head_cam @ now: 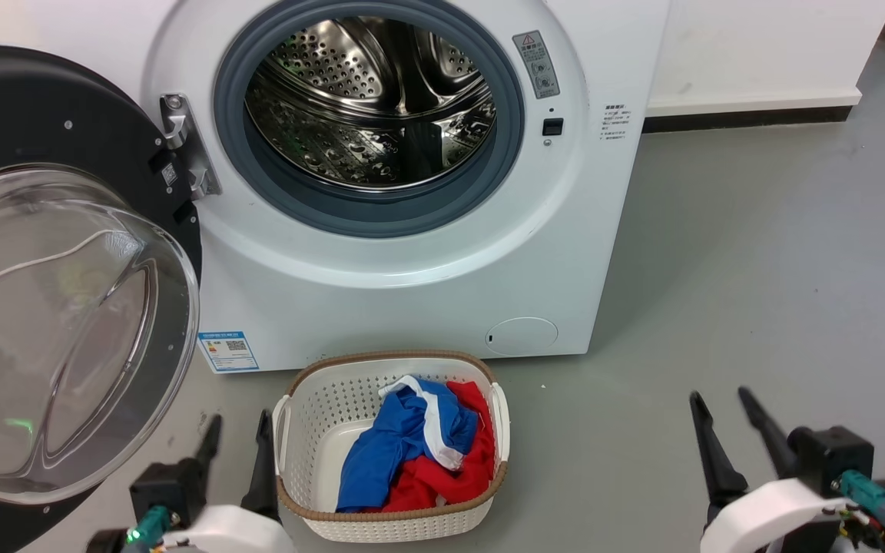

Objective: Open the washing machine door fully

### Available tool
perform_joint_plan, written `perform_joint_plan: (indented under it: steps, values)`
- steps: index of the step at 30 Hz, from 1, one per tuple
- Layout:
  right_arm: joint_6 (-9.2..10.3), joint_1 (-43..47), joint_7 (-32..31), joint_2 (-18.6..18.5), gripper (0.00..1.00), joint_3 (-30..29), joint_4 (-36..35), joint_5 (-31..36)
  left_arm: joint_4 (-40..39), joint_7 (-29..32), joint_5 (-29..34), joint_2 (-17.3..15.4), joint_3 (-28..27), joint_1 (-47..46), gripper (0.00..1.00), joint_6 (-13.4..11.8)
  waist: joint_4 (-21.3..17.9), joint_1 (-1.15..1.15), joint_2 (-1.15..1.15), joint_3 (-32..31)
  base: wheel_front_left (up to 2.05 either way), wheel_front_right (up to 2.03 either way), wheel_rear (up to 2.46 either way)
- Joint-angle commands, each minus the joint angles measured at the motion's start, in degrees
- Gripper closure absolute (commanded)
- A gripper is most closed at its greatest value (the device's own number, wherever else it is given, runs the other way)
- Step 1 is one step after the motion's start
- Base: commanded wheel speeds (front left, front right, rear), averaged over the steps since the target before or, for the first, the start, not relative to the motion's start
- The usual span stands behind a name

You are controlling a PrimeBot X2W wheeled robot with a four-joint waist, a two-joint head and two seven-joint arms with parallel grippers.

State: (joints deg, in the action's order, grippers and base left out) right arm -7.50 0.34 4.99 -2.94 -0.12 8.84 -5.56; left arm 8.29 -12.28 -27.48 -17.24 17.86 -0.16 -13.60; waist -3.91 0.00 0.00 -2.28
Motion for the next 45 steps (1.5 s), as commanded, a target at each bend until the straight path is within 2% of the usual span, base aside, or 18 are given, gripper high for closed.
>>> perform_joint_plan:
  steps: [1, 3, 9, 23, 45]
  values:
    - [0.0, 0.26, -0.02, 0.01, 1.0, -0.02, 0.48, -0.06, 0.42, 0.03, -0.06, 0.18, 0.1, 0.29, 1.0, 0.02, 0.0, 0.0, 0.0, 0.01, 0.0, 0.0, 0.0]
    - [0.0, 0.68, -0.25, 0.01, 1.0, -0.17, 1.37, -0.86, 1.04, 0.19, -0.7, 0.64, 0.14, 0.89, 1.0, 0.21, 0.03, 0.0, 0.0, 0.02, 0.0, 0.0, 0.0]
    - [0.0, -0.2, -1.48, 0.02, 1.0, -0.89, 1.83, -9.28, 1.37, 1.91, -7.08, 1.88, -2.15, 0.23, 1.0, 2.18, 0.24, 0.0, 0.0, 0.16, 0.0, 0.0, 0.0]
    - [0.0, -1.41, -3.25, 0.03, 1.0, -1.81, 2.24, -24.07, 2.48, 4.99, -18.2, 4.11, -6.25, -1.24, 1.0, 5.84, 0.68, 0.0, 0.0, 0.43, 0.0, 0.0, 0.0]
    - [0.0, -3.13, -5.75, 0.04, 1.0, -3.21, 3.05, -43.01, 3.4, 9.04, -32.47, 7.07, -11.62, -2.88, 1.0, 10.51, 1.37, 0.0, 0.0, 0.86, 0.0, 0.0, 0.0]
